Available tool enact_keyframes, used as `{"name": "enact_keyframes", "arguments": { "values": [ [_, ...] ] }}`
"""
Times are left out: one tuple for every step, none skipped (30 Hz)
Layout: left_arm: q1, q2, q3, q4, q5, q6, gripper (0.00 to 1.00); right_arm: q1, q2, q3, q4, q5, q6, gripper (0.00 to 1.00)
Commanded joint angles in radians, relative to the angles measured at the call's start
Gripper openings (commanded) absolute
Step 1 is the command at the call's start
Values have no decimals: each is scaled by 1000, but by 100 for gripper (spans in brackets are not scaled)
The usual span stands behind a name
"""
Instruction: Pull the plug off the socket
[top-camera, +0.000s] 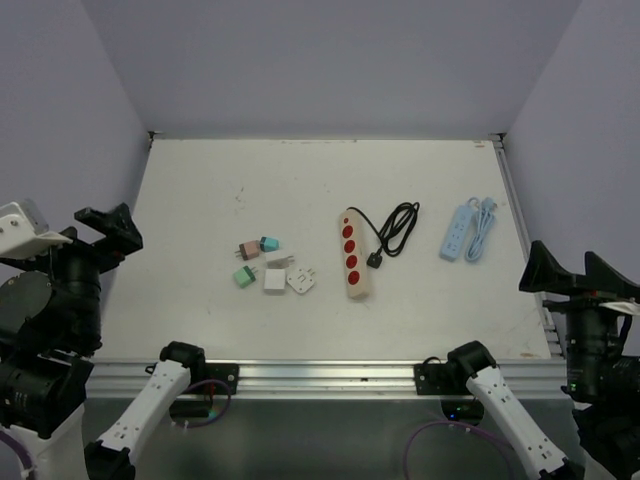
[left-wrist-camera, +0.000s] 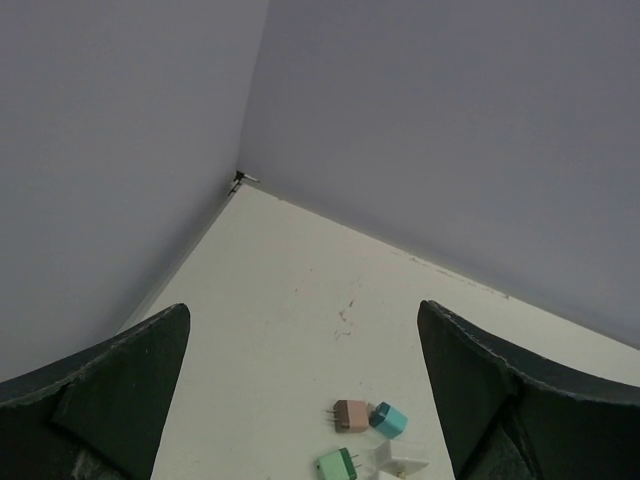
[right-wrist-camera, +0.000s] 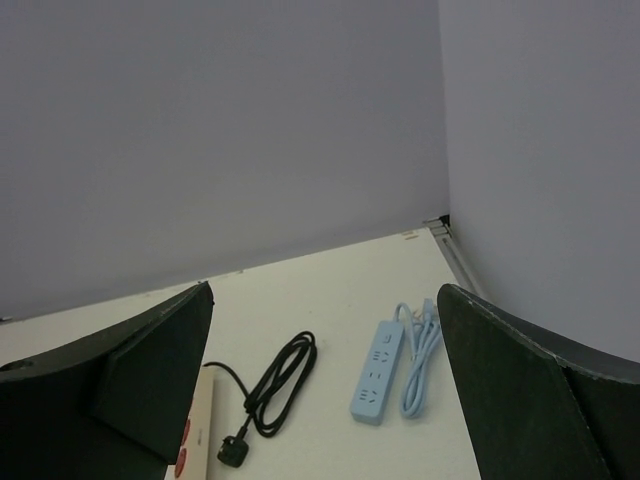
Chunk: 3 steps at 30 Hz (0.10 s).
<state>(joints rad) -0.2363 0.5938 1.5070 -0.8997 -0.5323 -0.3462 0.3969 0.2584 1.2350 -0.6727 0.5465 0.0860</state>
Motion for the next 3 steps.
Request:
{"name": "enact_keyframes", "arguments": {
  "values": [
    [-5, -19, -13, 53, -18, 27, 100, -3, -2, -12, 27, -16, -2, 99],
    [-5, -22, -14, 54, -20, 27, 99, -3, -2, -14, 19, -17, -3, 99],
    [-5, -25, -17, 54, -23, 27, 100, -4, -2, -15, 19, -16, -6, 99]
  ]
}}
